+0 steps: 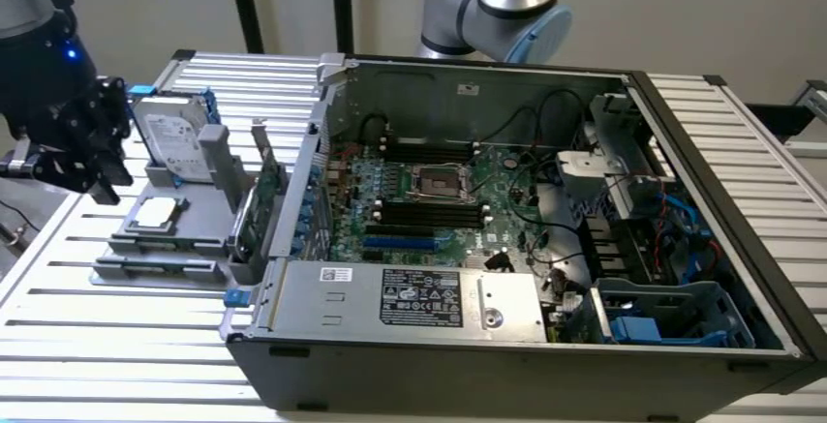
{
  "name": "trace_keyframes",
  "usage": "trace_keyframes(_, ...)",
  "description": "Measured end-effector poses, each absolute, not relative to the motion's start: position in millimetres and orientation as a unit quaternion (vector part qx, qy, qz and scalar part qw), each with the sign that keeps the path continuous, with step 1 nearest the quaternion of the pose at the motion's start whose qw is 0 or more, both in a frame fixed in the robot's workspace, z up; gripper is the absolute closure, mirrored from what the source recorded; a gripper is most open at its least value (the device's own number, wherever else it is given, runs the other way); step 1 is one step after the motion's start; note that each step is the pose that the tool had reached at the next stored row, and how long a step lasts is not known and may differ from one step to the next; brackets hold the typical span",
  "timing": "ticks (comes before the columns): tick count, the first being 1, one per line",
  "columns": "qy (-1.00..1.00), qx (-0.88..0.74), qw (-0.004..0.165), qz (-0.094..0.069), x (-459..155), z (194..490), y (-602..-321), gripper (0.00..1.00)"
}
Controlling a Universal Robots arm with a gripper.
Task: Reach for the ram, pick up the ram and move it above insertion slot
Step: 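Pick up the ram and move it above insertion slot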
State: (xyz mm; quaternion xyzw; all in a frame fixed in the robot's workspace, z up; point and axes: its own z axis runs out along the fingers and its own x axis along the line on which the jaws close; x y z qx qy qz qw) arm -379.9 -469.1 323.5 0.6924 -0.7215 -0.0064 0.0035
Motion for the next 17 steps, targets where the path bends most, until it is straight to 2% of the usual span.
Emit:
trace_keyframes(1,-0.723,0.691,0.003,-0.006,-379.5,322.5,-469.2,0.70)
trace_keyframes(2,-0.724,0.690,0.003,-0.006,-379.2,321.0,-469.2,0.64)
trace_keyframes(17,-0.744,0.668,0.003,-0.007,-377.5,293.9,-472.3,0.64)
